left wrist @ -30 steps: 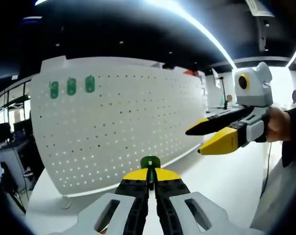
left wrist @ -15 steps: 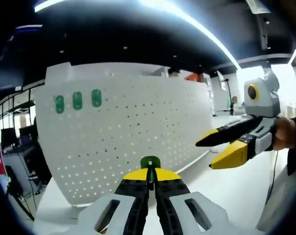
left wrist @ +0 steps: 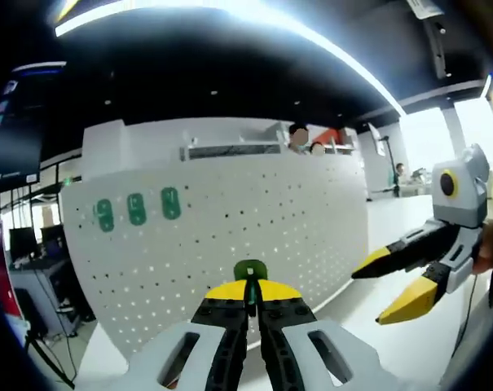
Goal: Insert the hook assembly into the mounting plate slot until the hook locks in place.
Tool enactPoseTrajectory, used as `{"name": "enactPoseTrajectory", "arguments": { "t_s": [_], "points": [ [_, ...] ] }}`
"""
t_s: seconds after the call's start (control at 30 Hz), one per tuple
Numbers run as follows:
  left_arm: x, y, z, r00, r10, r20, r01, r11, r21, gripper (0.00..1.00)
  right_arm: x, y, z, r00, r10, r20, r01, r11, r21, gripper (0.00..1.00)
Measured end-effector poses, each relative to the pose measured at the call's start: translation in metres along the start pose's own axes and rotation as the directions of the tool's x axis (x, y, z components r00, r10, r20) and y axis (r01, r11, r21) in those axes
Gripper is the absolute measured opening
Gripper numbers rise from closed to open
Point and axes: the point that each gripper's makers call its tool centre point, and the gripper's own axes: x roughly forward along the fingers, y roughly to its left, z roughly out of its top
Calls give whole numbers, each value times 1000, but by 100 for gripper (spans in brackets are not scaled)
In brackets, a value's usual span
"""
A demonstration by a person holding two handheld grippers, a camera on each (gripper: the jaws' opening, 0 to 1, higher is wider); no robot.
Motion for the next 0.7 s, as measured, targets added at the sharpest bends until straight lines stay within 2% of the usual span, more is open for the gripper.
{"name": "enactPoseTrajectory", "arguments": {
  "t_s": [0.3, 0.7],
  "points": [
    [8, 14, 18, 999, 36, 16, -36, 999, 5, 3, -1, 3, 5, 1000, 10, 12, -10, 1000, -14, 42],
    [32, 19, 49, 998, 54, 40, -55, 998, 17, 3, -4, 1, 12, 999, 7, 31, -6, 1000, -11, 42]
  ]
}}
